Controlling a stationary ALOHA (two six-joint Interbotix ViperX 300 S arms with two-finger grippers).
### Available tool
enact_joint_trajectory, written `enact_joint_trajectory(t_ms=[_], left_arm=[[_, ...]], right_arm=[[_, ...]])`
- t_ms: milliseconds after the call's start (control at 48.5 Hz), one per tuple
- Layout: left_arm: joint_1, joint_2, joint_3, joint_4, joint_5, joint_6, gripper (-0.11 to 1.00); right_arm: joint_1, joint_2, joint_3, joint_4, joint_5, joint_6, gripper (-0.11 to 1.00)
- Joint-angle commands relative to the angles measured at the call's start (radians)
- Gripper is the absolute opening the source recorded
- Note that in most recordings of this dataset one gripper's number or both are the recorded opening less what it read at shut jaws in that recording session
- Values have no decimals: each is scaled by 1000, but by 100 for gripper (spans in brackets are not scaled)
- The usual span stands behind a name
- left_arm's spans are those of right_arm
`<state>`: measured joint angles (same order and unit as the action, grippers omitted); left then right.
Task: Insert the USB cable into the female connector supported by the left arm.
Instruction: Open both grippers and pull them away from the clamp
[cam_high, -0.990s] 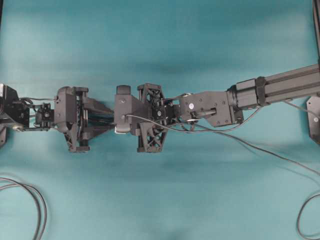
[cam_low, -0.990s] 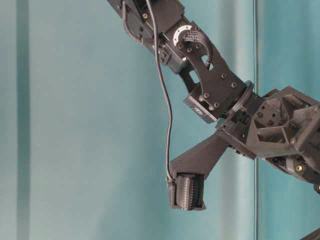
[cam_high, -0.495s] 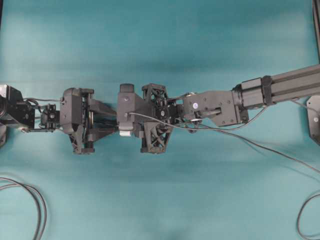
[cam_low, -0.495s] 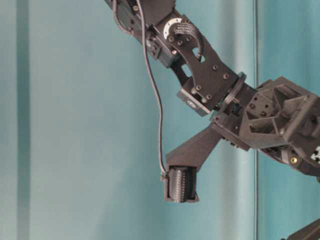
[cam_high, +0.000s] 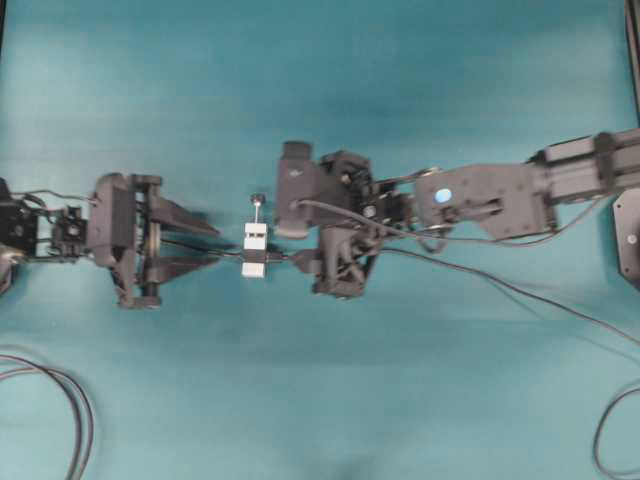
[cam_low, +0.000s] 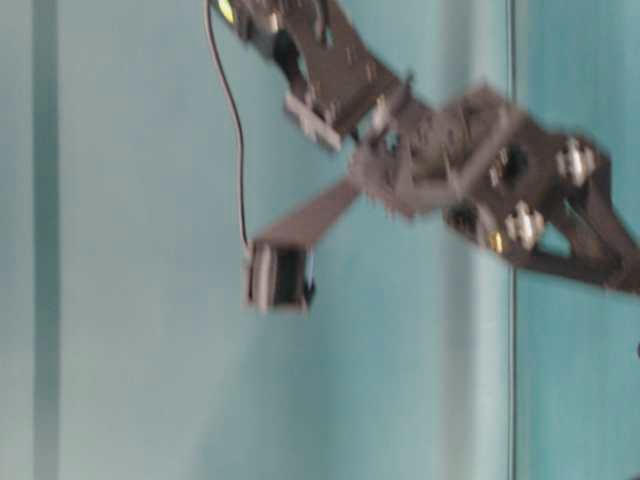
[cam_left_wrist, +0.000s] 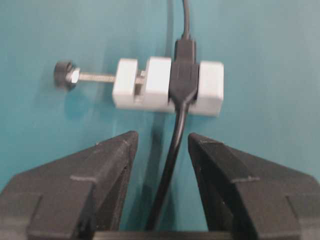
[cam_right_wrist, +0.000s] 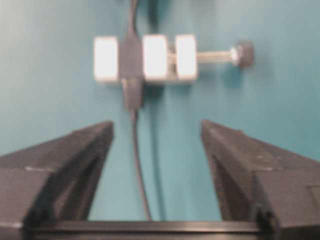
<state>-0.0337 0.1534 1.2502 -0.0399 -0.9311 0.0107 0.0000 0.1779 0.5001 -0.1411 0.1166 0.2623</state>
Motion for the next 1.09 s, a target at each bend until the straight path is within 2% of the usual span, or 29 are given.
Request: enact_joint_trajectory(t_ms=[0, 206, 454, 639, 701, 866, 1073], left_arm=[[0, -63, 29, -6, 9, 5, 58], [6, -164, 55, -5, 67, 5, 59], [8, -255, 55, -5, 153, -6, 59], [9, -391, 57, -5, 201, -9, 59], [9, -439, 61, -5, 215, 0, 59], [8, -566, 101, -5, 225, 5, 59], [9, -776, 173, 0, 253, 28, 58]], right_arm=[[-3, -84, 40, -3, -9, 6, 76], [-28, -192, 193, -3, -92, 9, 75], [-80, -359, 419, 2, -383, 21, 75], [-89, -477, 566, 0, -615, 11, 75], [-89, -500, 607, 2, -657, 2, 75], [-92, -566, 698, 0, -686, -41, 75], [-101, -736, 785, 0, -620, -55, 76]])
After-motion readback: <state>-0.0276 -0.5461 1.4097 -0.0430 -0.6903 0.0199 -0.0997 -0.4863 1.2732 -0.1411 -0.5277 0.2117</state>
